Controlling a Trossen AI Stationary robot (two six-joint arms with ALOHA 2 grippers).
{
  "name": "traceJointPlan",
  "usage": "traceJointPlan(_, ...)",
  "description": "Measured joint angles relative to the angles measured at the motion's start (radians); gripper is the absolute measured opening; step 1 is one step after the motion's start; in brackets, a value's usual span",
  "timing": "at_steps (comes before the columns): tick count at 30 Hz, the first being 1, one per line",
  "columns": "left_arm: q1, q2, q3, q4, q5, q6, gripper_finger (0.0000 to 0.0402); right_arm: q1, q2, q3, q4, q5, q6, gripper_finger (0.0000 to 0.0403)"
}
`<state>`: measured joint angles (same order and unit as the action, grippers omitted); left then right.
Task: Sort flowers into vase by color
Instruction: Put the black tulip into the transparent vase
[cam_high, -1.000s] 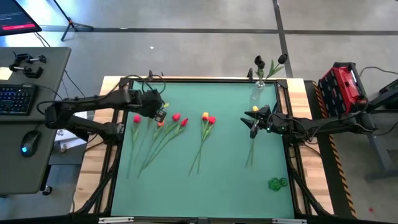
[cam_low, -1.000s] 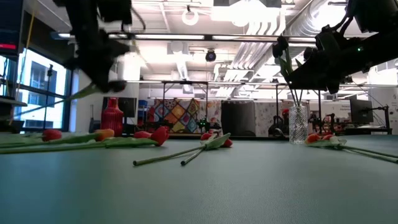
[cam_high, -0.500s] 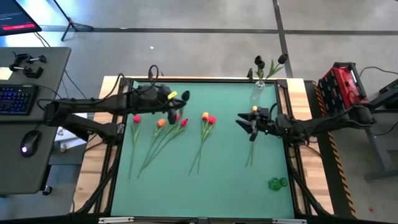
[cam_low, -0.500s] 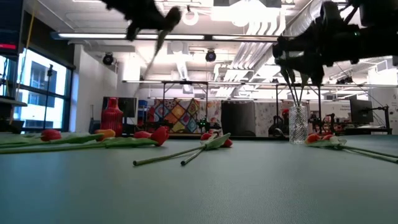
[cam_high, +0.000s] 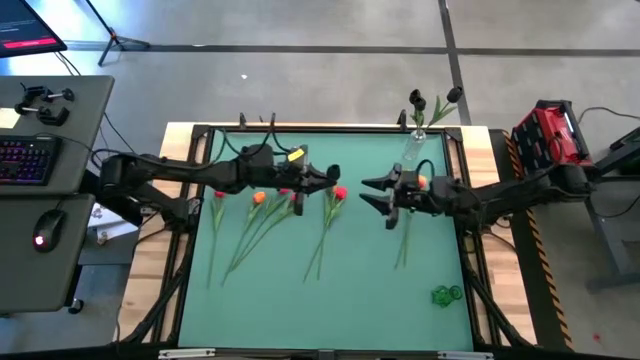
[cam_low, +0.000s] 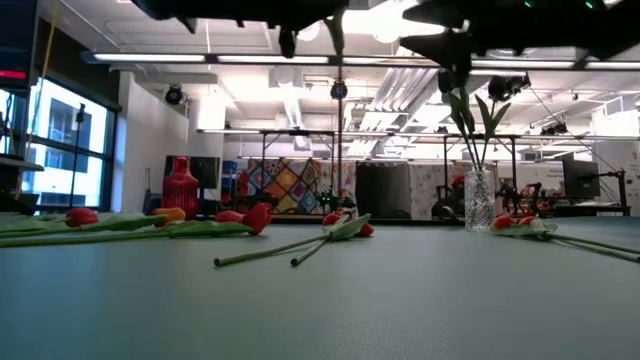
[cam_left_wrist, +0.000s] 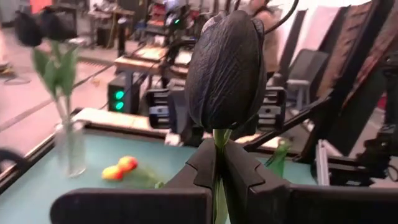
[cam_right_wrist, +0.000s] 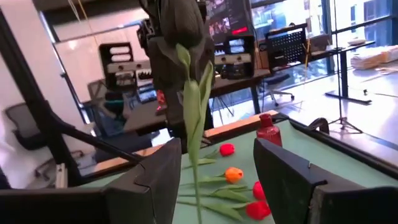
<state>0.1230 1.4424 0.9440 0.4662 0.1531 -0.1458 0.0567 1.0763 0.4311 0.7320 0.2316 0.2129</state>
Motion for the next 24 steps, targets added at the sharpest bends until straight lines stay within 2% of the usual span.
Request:
traceJointPlan(5, -0.002, 0.058, 0.000, 0.097, 0.004, 0.001, 0.0001, -0.009, 0.077, 0.139, -0.135, 0.004, -0.024, 0.0190)
traceJointPlan(10, -0.005, 0.087, 0.000, 0.172, 0.053, 0.001, 0.0001, -0.023, 0.151, 0.227, -0.231, 0.013, -0.012, 0.0190)
traceJointPlan(16, -0.008, 0.087, 0.000, 0.169, 0.057, 0.026, 0.0001, -0.024, 0.194, 0.265, -0.237, -0.015, -0.036, 0.0179)
traceJointPlan(24, -0.008, 0.086, 0.000, 0.162, 0.070, 0.072, 0.0000, -0.024, 0.171, 0.271, -0.275, -0.056, -0.054, 0.0152)
